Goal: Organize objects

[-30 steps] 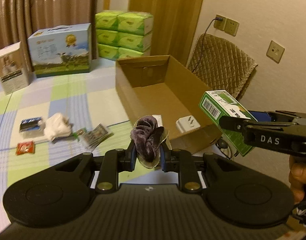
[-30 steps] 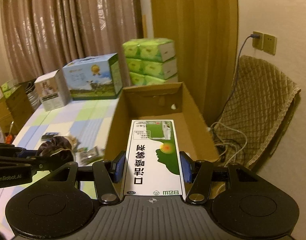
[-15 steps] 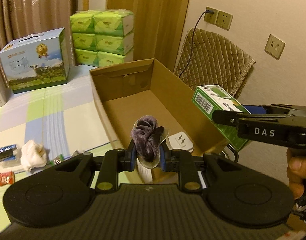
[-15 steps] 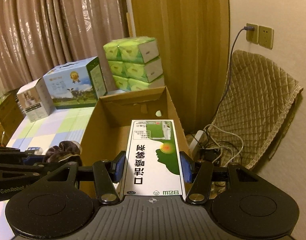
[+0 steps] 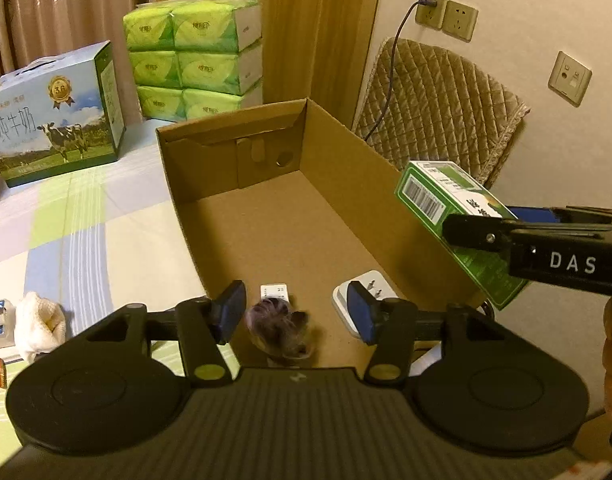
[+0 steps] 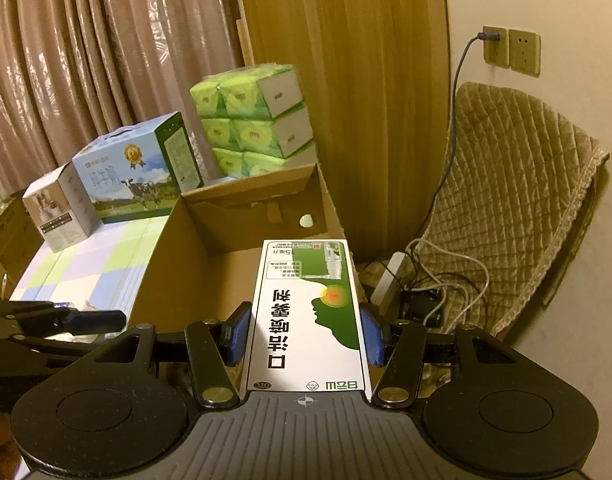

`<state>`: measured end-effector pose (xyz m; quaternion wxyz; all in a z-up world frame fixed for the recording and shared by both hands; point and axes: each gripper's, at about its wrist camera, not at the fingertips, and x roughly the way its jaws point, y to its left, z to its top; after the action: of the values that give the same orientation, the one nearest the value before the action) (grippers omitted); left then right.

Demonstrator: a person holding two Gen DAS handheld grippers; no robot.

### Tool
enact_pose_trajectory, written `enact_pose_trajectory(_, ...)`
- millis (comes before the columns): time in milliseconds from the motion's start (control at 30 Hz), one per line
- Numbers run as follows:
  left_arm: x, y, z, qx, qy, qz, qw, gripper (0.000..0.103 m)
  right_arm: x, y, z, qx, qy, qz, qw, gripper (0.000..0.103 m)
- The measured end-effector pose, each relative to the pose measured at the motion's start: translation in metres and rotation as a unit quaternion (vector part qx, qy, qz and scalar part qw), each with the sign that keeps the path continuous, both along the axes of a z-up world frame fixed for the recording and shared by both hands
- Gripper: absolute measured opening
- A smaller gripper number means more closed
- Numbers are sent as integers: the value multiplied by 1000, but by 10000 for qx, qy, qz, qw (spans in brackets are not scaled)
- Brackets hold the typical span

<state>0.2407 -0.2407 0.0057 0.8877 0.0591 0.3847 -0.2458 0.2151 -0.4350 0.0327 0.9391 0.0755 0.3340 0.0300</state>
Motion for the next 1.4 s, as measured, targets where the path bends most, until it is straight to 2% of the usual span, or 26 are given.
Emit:
enact_pose_trajectory(333, -10, 29, 17, -85, -192, 189, 9996, 50, 11, 17, -1, 103, 0, 173, 9998, 52)
enact_pose_trajectory(467, -13, 42, 21, -179, -169, 286, 9993, 50, 20, 22, -2, 301, -175, 165, 9993, 53)
enact_pose_trajectory(533, -15, 48, 21, -196, -176, 337, 9991, 51, 25, 21, -3, 462, -203, 142, 9986, 65)
enact_pose_trajectory(767, -26, 72, 18, -245, -136, 581, 9979, 53, 11, 20, 3, 511, -220, 78, 9984, 68)
enact_pose_trajectory(1000, -50, 105, 19, -345, -109, 867, 9956, 60, -22, 34, 15, 590, -280, 141, 9978, 78)
enact_pose_trajectory(1067, -58, 116, 20, -359, -112, 969, 9946, 64, -33, 43, 21, 629, -319, 227, 9973, 80)
enact_pose_trajectory(1133, -68, 129, 23, -376, -128, 1055, 9936, 74, -43, 53, 26, 678, -364, 320, 9965, 83)
enact_pose_trajectory(1200, -79, 141, 26, -356, -165, 1091, 9933, 78, -55, 66, 30, 684, -403, 441, 9959, 86)
enact_pose_trajectory(1400, -108, 185, 28, -285, -188, 1481, 9884, 85, -83, 106, 34, 591, -419, 769, 9944, 98)
